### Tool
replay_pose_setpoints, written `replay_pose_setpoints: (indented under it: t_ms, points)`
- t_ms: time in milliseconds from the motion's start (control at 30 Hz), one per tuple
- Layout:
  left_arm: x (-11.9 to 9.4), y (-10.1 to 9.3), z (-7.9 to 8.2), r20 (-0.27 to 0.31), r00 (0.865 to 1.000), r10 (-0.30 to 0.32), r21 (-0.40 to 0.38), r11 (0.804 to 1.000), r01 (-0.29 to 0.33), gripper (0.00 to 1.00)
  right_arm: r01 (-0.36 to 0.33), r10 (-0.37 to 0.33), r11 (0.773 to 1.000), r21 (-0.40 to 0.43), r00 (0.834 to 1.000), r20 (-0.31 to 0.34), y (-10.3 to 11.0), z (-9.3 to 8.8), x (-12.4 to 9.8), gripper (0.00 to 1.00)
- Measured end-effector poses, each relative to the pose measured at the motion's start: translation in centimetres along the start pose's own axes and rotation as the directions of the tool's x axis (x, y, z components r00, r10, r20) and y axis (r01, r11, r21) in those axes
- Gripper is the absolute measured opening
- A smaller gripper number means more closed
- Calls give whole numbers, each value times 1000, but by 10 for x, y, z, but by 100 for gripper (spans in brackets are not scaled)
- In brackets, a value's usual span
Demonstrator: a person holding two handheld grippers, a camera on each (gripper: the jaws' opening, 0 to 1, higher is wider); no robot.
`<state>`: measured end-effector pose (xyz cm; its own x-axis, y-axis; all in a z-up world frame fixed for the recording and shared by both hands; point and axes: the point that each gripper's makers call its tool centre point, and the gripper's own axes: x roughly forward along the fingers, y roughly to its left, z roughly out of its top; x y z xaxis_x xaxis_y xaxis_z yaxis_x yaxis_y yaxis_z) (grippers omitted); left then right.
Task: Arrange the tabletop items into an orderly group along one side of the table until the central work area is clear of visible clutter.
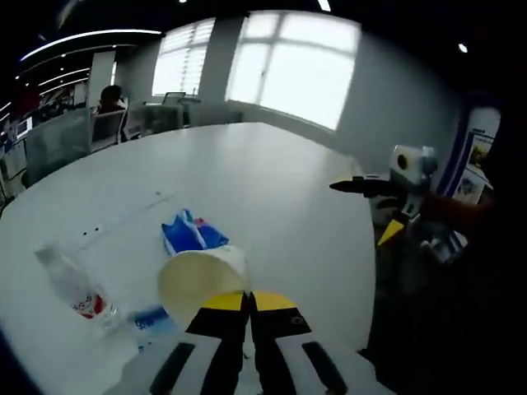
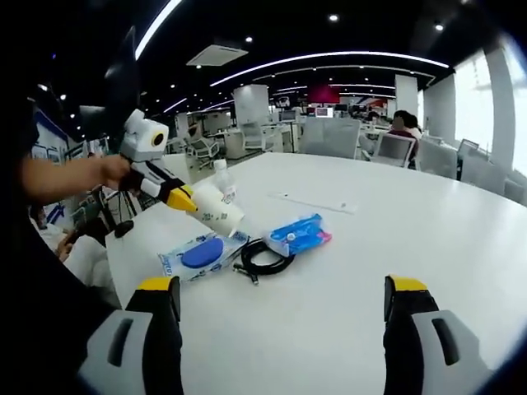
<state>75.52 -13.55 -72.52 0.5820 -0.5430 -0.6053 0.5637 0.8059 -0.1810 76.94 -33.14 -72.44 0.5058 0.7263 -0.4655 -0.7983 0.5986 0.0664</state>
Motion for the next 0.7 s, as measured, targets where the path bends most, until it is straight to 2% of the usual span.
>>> replay_pose_setpoints:
  t_ms: [333, 467, 600, 700]
  points:
    - [1, 26, 4, -70, 997, 30, 63, 998, -25, 0, 26, -25, 999, 38, 999, -20, -3, -16, -6, 100]
    - [1, 35, 7, -101, 994, 48, 122, 992, -36, 0, 29, -29, 998, 49, 1000, -10, -2, -17, -9, 99]
    - [2, 44, 9, -144, 987, 71, 195, 980, -42, 0, 32, -31, 998, 54, 1000, -2, -1, -18, -9, 99]
    - [3, 56, 6, -197, 974, 108, 263, 963, -54, 0, 35, -35, 997, 62, 999, 1, 0, -19, -9, 99]
